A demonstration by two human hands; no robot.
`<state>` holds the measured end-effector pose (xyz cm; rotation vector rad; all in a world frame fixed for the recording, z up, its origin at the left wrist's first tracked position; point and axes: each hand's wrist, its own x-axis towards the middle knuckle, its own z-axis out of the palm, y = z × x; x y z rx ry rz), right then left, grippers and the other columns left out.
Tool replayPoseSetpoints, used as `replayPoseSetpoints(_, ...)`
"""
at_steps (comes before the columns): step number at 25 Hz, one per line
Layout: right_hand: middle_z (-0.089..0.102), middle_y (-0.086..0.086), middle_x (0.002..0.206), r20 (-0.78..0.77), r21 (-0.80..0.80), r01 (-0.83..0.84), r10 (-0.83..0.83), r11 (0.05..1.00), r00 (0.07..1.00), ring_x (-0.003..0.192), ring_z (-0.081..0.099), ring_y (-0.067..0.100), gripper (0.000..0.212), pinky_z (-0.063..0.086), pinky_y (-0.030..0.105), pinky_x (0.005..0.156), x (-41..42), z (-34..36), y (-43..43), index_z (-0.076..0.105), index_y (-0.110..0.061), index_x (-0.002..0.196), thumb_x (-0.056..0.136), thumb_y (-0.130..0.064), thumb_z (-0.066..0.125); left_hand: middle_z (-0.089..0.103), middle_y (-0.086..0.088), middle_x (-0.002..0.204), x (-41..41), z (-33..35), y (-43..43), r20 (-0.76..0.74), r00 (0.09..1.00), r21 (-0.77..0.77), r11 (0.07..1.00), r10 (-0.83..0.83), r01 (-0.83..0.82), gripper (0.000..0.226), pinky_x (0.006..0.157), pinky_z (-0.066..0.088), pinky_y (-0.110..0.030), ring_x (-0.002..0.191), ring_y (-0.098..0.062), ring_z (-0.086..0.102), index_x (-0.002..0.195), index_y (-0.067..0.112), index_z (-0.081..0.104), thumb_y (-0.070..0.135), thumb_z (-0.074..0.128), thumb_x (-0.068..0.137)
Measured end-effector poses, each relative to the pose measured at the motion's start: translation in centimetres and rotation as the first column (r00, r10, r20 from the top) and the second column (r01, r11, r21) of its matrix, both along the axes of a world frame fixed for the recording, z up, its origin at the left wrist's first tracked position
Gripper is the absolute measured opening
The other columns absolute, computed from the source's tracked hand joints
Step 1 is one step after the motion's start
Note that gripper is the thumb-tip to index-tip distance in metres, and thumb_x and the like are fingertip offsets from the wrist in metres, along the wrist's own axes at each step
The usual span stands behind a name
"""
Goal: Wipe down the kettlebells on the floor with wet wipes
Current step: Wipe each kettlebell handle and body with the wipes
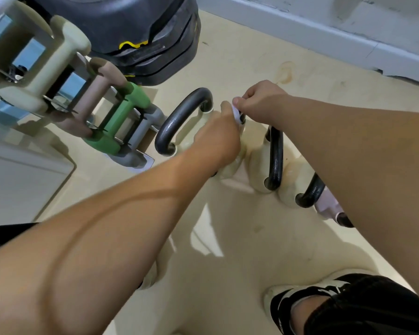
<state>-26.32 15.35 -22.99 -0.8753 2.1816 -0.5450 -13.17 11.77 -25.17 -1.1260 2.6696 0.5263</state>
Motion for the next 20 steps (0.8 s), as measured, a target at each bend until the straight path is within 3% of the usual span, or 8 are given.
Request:
replayPoseSetpoints(3, 0.07, 0.01, 0.1, -0.014, 0.003, 0.003, -0.003, 1.0, 1.0, 0.09, 0.06, 0.027, 0.041, 0.043, 0.029, 0.074, 0.1, 0.0, -0.2, 0.073, -0.007, 0.107, 0.096, -0.043, 0.058, 0.049, -0.01, 0.123, 4.8, -1.1, 2.6, -0.178, 0.977, 0.022, 0.993, 0.121, -0.119, 0.058, 0.072, 0.037, -0.036, 0.103, -0.031, 0.058, 0.152, 0.016, 0.023, 0.018, 0.041, 0.096)
replayPoseSetpoints(6, 0.064, 0.008, 0.09, -0.034, -0.019, -0.001, 0.0, 1.0, 0.999, 0.085, 0.058, 0.026, 0.042, 0.042, 0.029, 0.072, 0.3, -0.2, 0.0, 0.073, -0.005, 0.105, 0.095, -0.044, 0.06, 0.05, -0.009, 0.125, 8.8, -2.3, 4.7, -0.288, 0.947, 0.053, 0.989, 0.145, -0.135, 0.058, 0.083, 0.048, -0.044, 0.107, -0.031, 0.056, 0.153, 0.012, 0.022, 0.022, 0.038, 0.099)
replayPoseSetpoints(10, 0.061, 0.007, 0.085, -0.048, -0.022, 0.002, -0.003, 1.0, 0.999, 0.082, 0.056, 0.026, 0.037, 0.04, 0.029, 0.071, 0.5, -0.5, -0.2, 0.071, -0.009, 0.096, 0.096, -0.044, 0.059, 0.048, -0.008, 0.124, 6.0, -1.3, 3.5, -0.109, 0.976, 0.04, 0.982, 0.19, -0.187, 0.049, 0.076, 0.039, -0.038, 0.107, -0.029, 0.056, 0.144, 0.008, 0.029, 0.022, 0.044, 0.1)
replayPoseSetpoints(12, 0.06, 0.007, 0.084, -0.04, -0.023, 0.014, -0.015, 1.0, 0.999, 0.081, 0.054, 0.025, 0.037, 0.039, 0.03, 0.071, 0.5, -0.4, -0.1, 0.071, -0.009, 0.095, 0.096, -0.043, 0.059, 0.045, -0.004, 0.115, 1.9, 0.8, 0.9, 0.067, 0.995, 0.064, 0.995, 0.076, -0.08, 0.053, 0.072, 0.04, -0.034, 0.096, -0.022, 0.055, 0.147, 0.007, 0.028, 0.017, 0.045, 0.097)
replayPoseSetpoints(15, 0.058, 0.008, 0.083, 0.005, -0.052, 0.035, -0.035, 0.998, 0.999, 0.079, 0.051, 0.024, 0.042, 0.04, 0.029, 0.07, 0.6, -0.7, 0.0, 0.071, -0.001, 0.102, 0.097, -0.04, 0.058, 0.042, -0.006, 0.112, -1.6, 3.2, -1.2, 0.222, 0.975, 0.146, 0.989, -0.022, -0.011, 0.047, 0.072, 0.042, -0.03, 0.102, -0.024, 0.059, 0.146, 0.01, 0.03, 0.01, 0.041, 0.1)
replayPoseSetpoints(16, 0.058, 0.007, 0.083, 0.011, -0.05, 0.036, -0.035, 0.998, 0.999, 0.08, 0.051, 0.025, 0.041, 0.04, 0.028, 0.069, 0.6, -0.7, 0.0, 0.07, -0.001, 0.102, 0.098, -0.04, 0.056, 0.043, -0.005, 0.111, -1.5, 2.8, -1.1, 0.201, 0.98, 0.153, 0.987, 0.01, -0.041, 0.044, 0.07, 0.041, -0.029, 0.098, -0.024, 0.06, 0.143, 0.012, 0.032, 0.011, 0.04, 0.1)
replayPoseSetpoints(18, 0.055, 0.005, 0.077, -0.003, -0.036, 0.011, -0.011, 0.999, 1.0, 0.079, 0.05, 0.025, 0.036, 0.038, 0.028, 0.063, 0.8, -0.7, 0.1, 0.068, -0.006, 0.096, 0.099, -0.04, 0.055, 0.049, -0.003, 0.11, 0.5, 1.1, 0.1, 0.005, 0.994, 0.134, 0.985, 0.107, -0.107, 0.045, 0.063, 0.043, -0.034, 0.085, -0.025, 0.061, 0.138, 0.019, 0.033, 0.014, 0.039, 0.094)
replayPoseSetpoints(20, 0.053, 0.002, 0.071, -0.029, -0.019, -0.029, 0.028, 0.999, 0.999, 0.071, 0.05, 0.023, 0.033, 0.035, 0.027, 0.056, 0.9, -0.3, 0.4, 0.065, -0.011, 0.091, 0.1, -0.04, 0.052, 0.052, -0.003, 0.114, 3.7, -0.7, 1.7, -0.162, 0.972, 0.148, 0.978, 0.168, -0.144, 0.05, 0.067, 0.046, -0.039, 0.089, -0.026, 0.059, 0.143, 0.025, 0.031, 0.023, 0.04, 0.093)
